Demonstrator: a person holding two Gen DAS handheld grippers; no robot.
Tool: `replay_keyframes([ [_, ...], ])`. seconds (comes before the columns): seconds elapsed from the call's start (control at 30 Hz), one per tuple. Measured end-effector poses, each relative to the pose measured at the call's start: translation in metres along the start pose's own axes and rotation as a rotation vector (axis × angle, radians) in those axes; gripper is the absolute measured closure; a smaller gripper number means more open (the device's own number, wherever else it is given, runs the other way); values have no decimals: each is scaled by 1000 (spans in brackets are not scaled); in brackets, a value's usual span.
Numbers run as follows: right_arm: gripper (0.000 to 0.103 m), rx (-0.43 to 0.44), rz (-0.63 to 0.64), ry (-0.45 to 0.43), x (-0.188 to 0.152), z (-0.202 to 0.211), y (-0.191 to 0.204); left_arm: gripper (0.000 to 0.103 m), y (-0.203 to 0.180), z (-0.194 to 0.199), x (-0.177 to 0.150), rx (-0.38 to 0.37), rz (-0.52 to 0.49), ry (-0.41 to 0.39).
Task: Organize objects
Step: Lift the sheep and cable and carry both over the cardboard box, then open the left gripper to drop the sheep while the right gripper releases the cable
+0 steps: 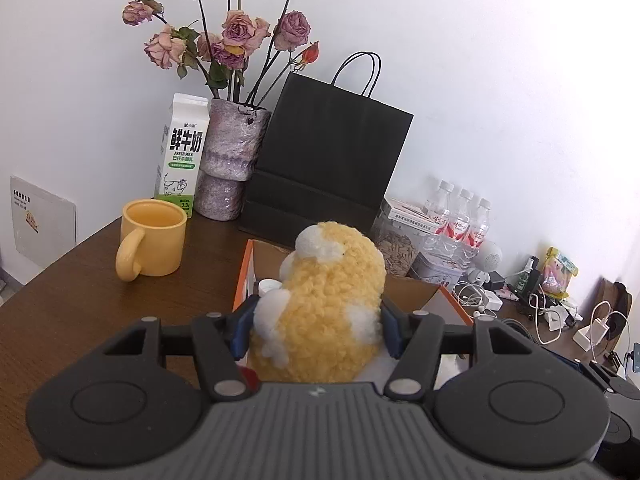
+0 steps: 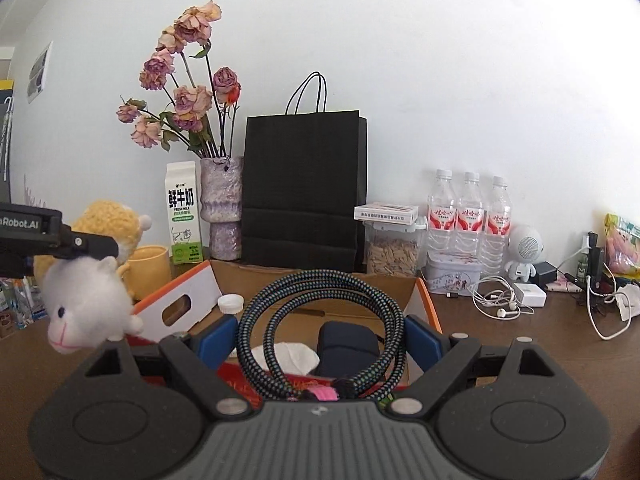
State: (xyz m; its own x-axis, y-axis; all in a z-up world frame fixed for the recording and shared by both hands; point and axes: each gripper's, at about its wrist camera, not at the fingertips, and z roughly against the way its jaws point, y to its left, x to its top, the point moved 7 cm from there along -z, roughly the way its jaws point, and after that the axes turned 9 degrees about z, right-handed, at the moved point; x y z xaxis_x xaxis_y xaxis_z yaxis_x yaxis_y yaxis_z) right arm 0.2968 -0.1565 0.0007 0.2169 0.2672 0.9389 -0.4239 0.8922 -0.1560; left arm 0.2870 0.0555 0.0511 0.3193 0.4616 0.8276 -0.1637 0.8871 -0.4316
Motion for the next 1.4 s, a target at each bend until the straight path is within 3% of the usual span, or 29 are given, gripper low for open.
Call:
replay_keyframes([
  [0.33, 15, 4, -35, 8, 25, -88, -4, 42, -13, -75, 17, 39, 29, -9],
  [0.7, 14, -23, -35, 129, 2, -146, -23, 41, 3, -144, 20, 122, 60, 79],
  [0.77, 12, -35, -39, 167, -6, -151, -25, 32, 4, -149, 16, 116, 46, 101],
  [0.8, 4, -42, -40, 180, -9, -153, -26, 26, 4, -151, 13, 119, 48, 110],
  [0.87, 0, -59, -38, 195, -13, -154, -26, 0, 2, -153, 9, 119, 35, 121],
  [1.4, 0, -49, -38, 175, -8, -138, -23, 0, -8, -137, 6, 109, -24, 111],
])
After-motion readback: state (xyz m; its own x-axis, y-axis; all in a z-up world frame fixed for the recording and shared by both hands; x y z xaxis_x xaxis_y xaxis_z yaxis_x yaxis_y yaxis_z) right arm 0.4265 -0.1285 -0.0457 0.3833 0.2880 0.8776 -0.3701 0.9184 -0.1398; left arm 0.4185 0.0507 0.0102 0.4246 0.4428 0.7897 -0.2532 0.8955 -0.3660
